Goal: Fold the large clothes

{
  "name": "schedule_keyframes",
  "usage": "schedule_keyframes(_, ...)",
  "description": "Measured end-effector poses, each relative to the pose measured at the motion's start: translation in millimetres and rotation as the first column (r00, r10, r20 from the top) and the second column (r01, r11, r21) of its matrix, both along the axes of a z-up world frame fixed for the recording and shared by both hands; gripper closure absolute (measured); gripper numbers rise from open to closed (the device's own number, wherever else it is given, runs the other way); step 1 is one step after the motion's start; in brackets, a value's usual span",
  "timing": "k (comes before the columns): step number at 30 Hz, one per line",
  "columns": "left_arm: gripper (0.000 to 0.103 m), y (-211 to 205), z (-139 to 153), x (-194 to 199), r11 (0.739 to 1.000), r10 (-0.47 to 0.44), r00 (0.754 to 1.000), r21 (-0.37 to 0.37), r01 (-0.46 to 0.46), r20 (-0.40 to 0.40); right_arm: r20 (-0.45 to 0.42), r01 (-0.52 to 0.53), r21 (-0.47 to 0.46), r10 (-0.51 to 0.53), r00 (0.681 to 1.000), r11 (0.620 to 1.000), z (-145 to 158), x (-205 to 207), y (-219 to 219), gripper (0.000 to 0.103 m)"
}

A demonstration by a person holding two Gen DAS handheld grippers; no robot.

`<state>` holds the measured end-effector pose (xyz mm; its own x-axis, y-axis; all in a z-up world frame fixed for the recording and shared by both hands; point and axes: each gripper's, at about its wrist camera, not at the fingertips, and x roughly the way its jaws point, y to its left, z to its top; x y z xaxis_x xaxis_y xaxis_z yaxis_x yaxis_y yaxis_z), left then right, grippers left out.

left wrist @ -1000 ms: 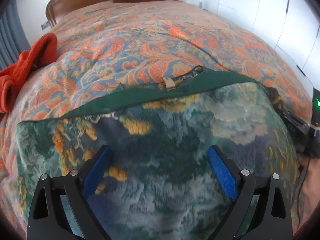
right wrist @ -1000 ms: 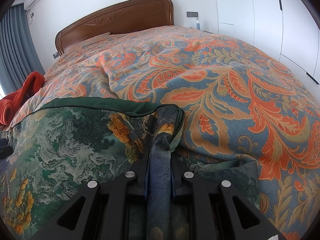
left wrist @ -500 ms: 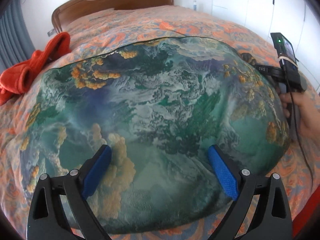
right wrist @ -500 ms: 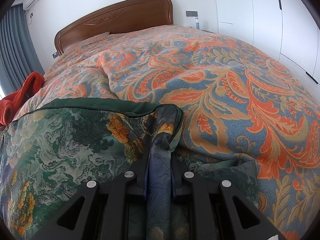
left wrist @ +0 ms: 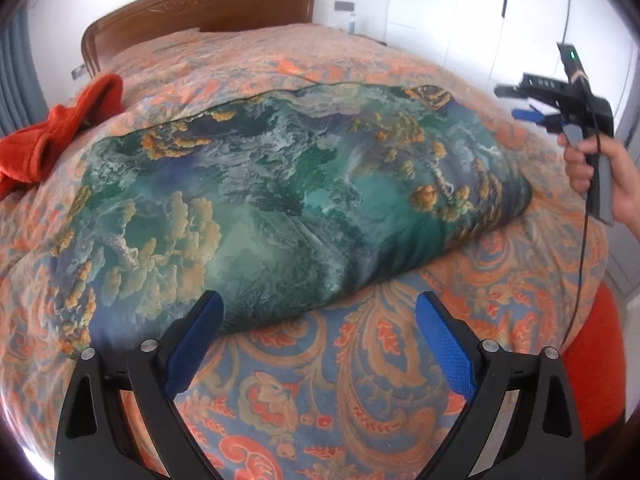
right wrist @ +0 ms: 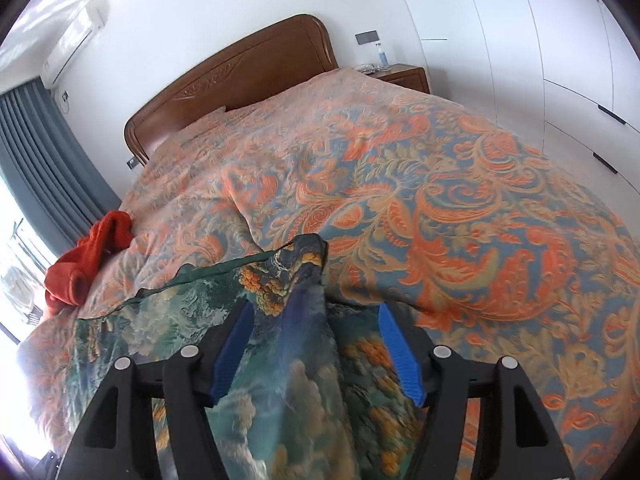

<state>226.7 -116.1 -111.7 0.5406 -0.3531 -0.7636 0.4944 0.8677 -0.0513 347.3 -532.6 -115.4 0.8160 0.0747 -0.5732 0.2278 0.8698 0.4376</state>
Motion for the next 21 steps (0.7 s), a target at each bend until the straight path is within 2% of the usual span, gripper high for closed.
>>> schedule_keyframes(3, 0.006, -10.7, 11.2, -4.7, 0.999, -0.034, 0.998, -0.022, 0.035, 0.054, -0.042, 0.004, 0.065, -0.001, 0.999, 0.998, -10.0, -38.4, -14.9, 0.036)
schedule_keyframes(5, 0.006, -24.3, 12.9, -5.9, 0.998, -0.065, 0.994, -0.012, 0.067, 0.087, -0.076, -0.006, 0.15, 0.017, 0.997, 0.989, -24.5, -63.8, -16.5, 0.036)
schedule_keyframes(9, 0.006, -48.2, 3.9, -0.3, 0.994, -0.104, 0.99, -0.02, 0.107, 0.099, -0.116, -0.02, 0.302, 0.058, 0.992, 0.953, -59.8, -98.1, 1.3, 0.036)
schedule_keyframes(12, 0.006, -67.1, -12.4, 9.8, 0.993, -0.113, 0.99, -0.01, 0.114, 0.079, -0.159, 0.0, 0.415, 0.073, 0.985, 0.91, -90.0, -95.2, 14.2, 0.036)
schedule_keyframes(15, 0.006, -85.5, -36.7, 21.3, 0.991, -0.125, 0.991, 0.058, 0.122, 0.051, -0.146, 0.011, 0.428, 0.057, 0.988, 0.904, -98.6, -82.5, 26.5, 0.032)
schedule_keyframes(18, 0.003, -93.1, -53.2, 26.8, 0.983, -0.143, 0.99, 0.114, 0.14, 0.018, -0.112, 0.069, 0.424, -0.024, 0.993, 0.903, -101.2, -72.0, 34.2, 0.026)
schedule_keyframes(21, 0.003, -95.2, -54.6, 20.7, 0.97, -0.185, 0.982, 0.165, 0.179, 0.024, -0.116, 0.178, 0.501, -0.138, 0.984, 0.847, -120.7, -71.6, 32.7, 0.024)
